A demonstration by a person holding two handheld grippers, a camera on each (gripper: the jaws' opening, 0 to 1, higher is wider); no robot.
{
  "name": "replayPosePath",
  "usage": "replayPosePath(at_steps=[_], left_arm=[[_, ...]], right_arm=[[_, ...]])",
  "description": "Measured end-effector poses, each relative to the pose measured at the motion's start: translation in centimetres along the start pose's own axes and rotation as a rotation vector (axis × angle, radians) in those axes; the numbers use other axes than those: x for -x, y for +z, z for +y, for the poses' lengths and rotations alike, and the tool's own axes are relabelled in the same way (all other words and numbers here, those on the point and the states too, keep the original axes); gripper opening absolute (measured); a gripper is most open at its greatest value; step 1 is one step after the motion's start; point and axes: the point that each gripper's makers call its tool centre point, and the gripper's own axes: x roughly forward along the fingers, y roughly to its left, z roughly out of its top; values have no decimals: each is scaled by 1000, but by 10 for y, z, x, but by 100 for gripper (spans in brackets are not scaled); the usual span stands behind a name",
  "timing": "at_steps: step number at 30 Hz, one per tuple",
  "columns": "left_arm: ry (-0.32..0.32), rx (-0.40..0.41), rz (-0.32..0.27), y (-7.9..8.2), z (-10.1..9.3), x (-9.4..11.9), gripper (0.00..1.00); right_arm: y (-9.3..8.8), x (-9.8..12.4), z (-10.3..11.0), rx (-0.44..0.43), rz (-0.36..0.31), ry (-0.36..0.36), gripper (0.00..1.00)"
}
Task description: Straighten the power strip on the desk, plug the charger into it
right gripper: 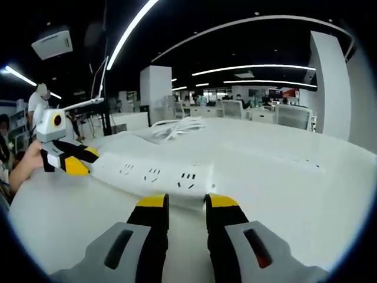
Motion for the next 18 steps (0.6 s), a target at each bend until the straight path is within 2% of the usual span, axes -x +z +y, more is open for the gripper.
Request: replayPosePath(at_steps=[7,18], left_arm=[[10,2,-6,0,4,-1,27],[43,-82,-3,-4,1,1,27]], right_arm=[[0,0,-1,2,7,-6,24],[-1,1,3,35,32,-19,24]])
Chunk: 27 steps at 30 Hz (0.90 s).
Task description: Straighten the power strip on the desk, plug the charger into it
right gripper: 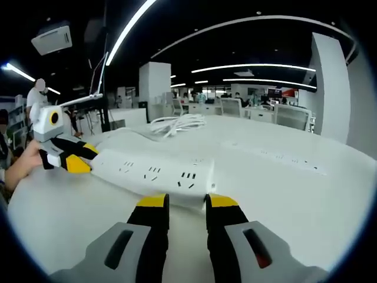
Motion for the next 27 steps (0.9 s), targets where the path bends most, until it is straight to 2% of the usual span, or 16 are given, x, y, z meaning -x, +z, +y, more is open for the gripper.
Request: replayPosePath(at_steps=[8,15,27], left_arm=[[29,-19,-2,-4,-2,3,27],[8,47,-26,-3,-1,3,26],[10,63,-29,2,7,-3,25]], right_arm=[[-2,4,2,7,15,-3,23],[-2,4,1,-12,20,-17,23],[-3,7,0,-9,27,-27,23]])
